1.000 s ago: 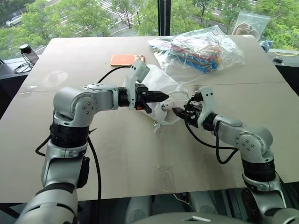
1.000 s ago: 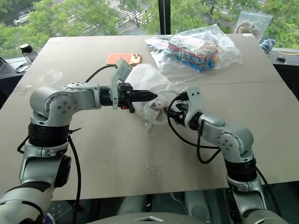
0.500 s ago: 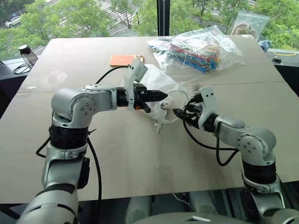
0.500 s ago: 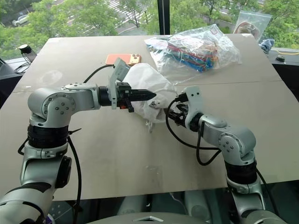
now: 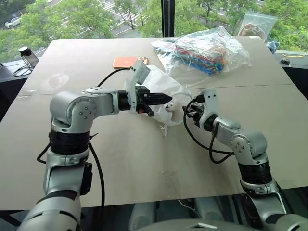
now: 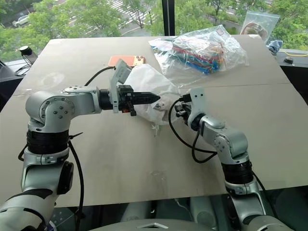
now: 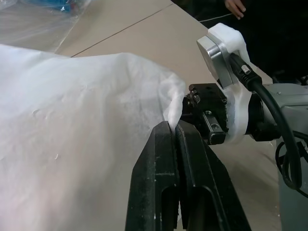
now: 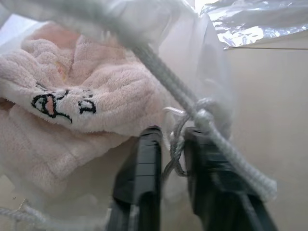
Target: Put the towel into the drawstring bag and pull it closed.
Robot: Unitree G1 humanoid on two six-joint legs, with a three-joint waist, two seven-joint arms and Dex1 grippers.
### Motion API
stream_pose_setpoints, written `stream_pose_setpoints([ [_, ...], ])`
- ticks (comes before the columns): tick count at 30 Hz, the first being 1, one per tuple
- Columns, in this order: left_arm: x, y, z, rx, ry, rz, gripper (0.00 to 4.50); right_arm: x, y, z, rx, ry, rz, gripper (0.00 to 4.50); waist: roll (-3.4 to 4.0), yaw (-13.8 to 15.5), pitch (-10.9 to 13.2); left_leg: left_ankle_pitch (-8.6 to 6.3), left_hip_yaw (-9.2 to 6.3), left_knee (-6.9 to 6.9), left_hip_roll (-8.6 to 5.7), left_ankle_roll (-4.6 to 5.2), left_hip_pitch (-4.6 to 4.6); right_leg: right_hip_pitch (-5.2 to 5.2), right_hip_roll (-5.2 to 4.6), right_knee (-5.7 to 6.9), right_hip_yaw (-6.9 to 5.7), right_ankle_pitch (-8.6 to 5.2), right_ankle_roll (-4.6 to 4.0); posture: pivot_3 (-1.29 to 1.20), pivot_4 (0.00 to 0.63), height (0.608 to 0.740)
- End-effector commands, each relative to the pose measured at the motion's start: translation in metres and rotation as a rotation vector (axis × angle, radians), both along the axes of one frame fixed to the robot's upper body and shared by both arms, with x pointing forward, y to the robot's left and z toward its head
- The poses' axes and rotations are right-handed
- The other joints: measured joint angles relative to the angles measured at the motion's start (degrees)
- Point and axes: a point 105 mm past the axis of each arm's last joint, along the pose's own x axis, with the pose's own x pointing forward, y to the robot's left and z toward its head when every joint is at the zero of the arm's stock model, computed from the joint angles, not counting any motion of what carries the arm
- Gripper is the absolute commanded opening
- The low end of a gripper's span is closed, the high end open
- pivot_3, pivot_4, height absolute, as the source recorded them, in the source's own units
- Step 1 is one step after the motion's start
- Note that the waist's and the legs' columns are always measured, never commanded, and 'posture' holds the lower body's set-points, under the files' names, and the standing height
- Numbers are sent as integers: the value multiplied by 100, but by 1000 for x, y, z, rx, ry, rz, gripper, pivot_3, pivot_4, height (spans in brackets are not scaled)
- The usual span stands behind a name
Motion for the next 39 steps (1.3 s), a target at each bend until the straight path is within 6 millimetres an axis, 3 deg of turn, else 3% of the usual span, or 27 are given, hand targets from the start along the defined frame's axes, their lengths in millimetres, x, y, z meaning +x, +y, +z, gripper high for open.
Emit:
stream_pose_setpoints([
  [1, -3, 2, 11, -7, -53, -4, 0, 1, 0, 14, 22, -66, -9, 44, 0, 1, 0, 0, 0, 0, 0, 0, 0, 0, 0, 0, 0, 0, 0, 0, 150, 740],
  [3, 0, 4, 9, -6, -55, 13, 0, -4, -3, 18, 36, -81, -4, 44, 0, 2, 0, 0, 0, 1, 0, 0, 0, 0, 0, 0, 0, 0, 0, 0, 150, 740],
  [8, 13, 12, 4, 30, -88, 50, 0, -50, -8, 38, 113, -122, 198, 44, 1, 20, 1, 0, -4, 0, -1, 0, -4, 0, -1, -3, -5, 0, 0, 0, 150, 740],
  [12, 26, 20, 2, 87, -148, 44, 0, -82, -26, 53, 206, -130, 300, 44, 1, 21, 1, 0, -4, 2, -1, 0, 3, 5, -1, 3, -5, 0, 0, 0, 150, 740],
  [17, 30, 22, -4, 68, -178, 3, 0, -87, -38, 57, 282, -104, 276, 44, 1, 3, 1, 0, 1, 2, -1, 0, 7, 5, -2, 5, -1, -1, 0, 0, 150, 740],
  [21, 21, 37, -9, 12, -151, 4, 0, -87, -42, 57, 347, -84, 253, 44, 1, -7, 1, 0, 0, 1, 0, 0, 5, 3, -1, 5, 0, -1, -1, 0, 150, 740],
  [24, 8, 48, 3, -112, -134, 9, 910, -87, -44, 54, 350, -67, 235, 0, 1, -2, 1, 0, 6, 0, 3, 1, 5, 2, -1, 3, 5, -1, -1, 0, 150, 740],
  [28, -4, 69, -4, -120, -135, 83, 2320, -88, -44, 49, 350, -39, 231, 0, 1, 8, 1, 0, 4, 6, 3, 1, 5, 5, -3, 5, 1, -1, 0, 0, 150, 740],
  [29, -12, 73, -8, -118, -111, 73, 2599, -88, -44, 47, 347, -32, 230, 0, 1, 4, 1, 0, 3, 5, 3, 1, 4, 5, -3, 4, 1, -1, 1, 0, 150, 740],
  [34, -44, 78, -57, 30, -49, 64, 2599, -86, -46, 43, 334, -10, 227, 0, 3, 1, 0, -1, 16, 0, 8, 1, 12, 4, -1, 4, 12, -1, -1, 0, 150, 740],
  [39, -45, 62, -98, 148, -102, 93, 2599, -84, -46, 41, 320, -5, 228, 0, 1, 118, -2, -1, 11, 5, 5, 1, 13, 9, -2, 2, 7, -2, 0, 0, 150, 740],
])
